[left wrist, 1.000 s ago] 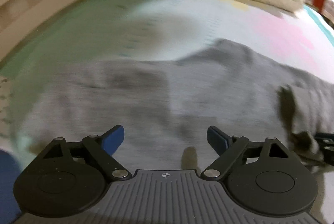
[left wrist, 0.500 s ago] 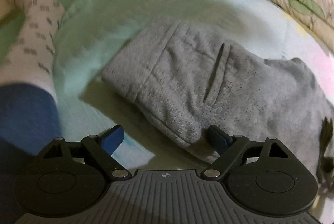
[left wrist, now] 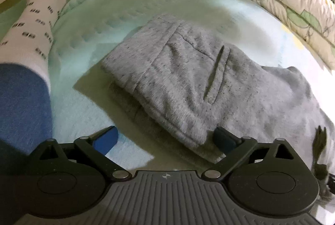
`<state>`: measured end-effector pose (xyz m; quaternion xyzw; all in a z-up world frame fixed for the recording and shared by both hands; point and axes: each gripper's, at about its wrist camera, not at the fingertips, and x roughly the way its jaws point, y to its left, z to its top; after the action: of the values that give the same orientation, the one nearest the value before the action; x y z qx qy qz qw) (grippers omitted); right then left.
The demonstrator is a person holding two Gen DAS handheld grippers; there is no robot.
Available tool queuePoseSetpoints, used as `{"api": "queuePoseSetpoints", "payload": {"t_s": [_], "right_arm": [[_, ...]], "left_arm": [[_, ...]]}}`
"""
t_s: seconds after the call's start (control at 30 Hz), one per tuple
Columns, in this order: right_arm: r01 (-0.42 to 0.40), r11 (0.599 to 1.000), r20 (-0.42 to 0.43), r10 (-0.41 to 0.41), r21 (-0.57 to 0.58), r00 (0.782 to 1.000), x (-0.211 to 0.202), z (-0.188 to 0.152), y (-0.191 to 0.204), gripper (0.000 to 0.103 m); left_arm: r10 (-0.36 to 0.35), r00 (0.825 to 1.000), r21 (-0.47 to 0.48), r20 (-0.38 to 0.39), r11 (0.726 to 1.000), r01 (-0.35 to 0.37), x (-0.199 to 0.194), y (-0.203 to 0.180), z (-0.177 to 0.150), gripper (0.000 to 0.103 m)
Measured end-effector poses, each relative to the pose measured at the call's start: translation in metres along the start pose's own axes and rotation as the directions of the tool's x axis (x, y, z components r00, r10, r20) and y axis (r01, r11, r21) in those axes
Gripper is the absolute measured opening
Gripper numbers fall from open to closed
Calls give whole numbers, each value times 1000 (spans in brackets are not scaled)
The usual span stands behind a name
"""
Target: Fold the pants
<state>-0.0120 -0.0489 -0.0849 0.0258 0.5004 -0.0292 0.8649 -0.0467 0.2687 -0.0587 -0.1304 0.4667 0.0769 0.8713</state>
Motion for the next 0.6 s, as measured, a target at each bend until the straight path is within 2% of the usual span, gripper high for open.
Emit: {"api": "queuePoseSetpoints", "payload": {"t_s": [0.1,0.37,0.6], "right_arm": [[1,1000,-1,-1,3,1000,0,0,1,21],[-5,1000,3,5,2,1000,-1,-1,-1,21],[-6,1000,4,6,2,1000,-1,-2,-1,21]], "left_arm": [[17,1000,16,7,1000,-17,6,-6,6,102],[-11,1000,6,21,1000,11,14,-4,12,103],[-31,999,13,32,999,31,29,-1,33,103]]}}
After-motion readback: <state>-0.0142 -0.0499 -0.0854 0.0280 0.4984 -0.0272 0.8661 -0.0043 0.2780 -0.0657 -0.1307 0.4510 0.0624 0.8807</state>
